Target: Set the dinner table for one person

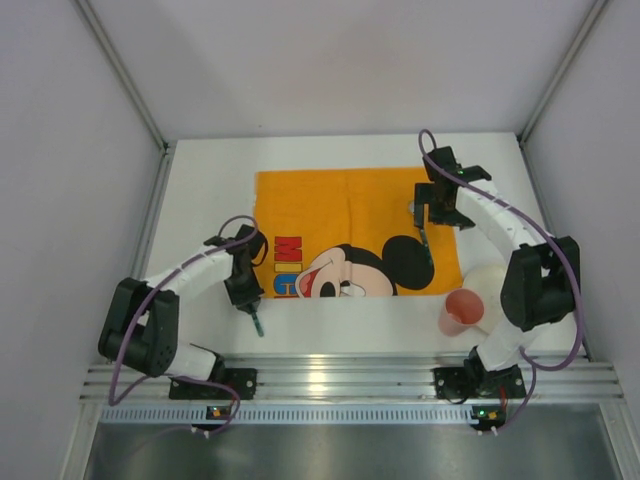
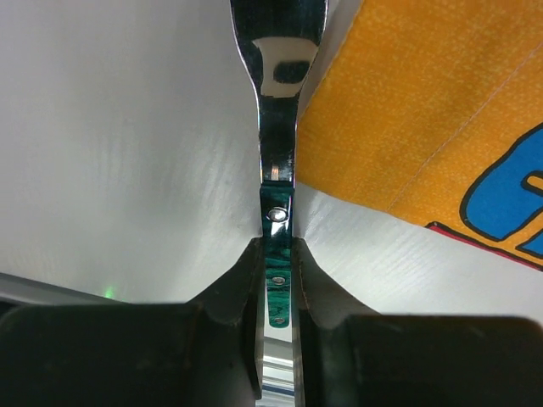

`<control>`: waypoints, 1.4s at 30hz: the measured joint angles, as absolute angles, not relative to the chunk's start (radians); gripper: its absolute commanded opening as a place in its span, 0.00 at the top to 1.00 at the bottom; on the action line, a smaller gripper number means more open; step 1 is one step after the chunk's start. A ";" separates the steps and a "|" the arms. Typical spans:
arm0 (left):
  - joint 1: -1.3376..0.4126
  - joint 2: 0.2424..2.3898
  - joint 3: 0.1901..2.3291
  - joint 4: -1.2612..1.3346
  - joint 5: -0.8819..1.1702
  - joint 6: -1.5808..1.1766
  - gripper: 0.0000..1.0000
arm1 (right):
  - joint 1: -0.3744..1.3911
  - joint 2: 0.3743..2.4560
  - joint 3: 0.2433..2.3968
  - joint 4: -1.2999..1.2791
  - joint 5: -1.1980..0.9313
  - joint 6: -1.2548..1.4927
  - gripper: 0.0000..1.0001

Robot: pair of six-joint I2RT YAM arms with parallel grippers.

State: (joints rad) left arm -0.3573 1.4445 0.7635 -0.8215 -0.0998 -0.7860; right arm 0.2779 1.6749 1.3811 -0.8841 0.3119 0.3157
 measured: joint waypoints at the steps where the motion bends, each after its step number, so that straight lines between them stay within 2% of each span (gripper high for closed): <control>1: -0.356 1.433 0.767 -0.833 -0.107 -0.787 1.00 | 0.276 1.674 1.381 -0.884 0.311 0.315 0.07; 5: -0.355 1.362 0.858 -0.944 -0.151 -0.787 1.00 | 0.276 1.674 1.381 -0.884 0.302 0.315 0.07; 10: -0.355 1.356 1.069 -0.995 -0.205 -0.721 1.00 | 0.270 1.673 1.381 -0.882 0.276 0.316 0.08; 18: -0.355 1.571 1.264 -0.887 -0.197 -0.469 1.00 | 0.269 1.673 1.381 -0.876 0.233 0.319 0.08; 25: -0.358 1.763 1.314 -0.761 -0.171 -0.310 1.00 | 0.269 1.666 1.380 -0.875 0.220 0.326 0.08; 38: -0.358 1.903 1.371 -0.652 -0.179 -0.256 1.00 | 0.265 1.628 1.358 -0.868 0.197 0.325 0.07; 42: -0.358 1.937 1.371 -0.639 -0.187 -0.267 0.93 | 0.251 1.573 1.327 -0.876 0.167 0.325 0.05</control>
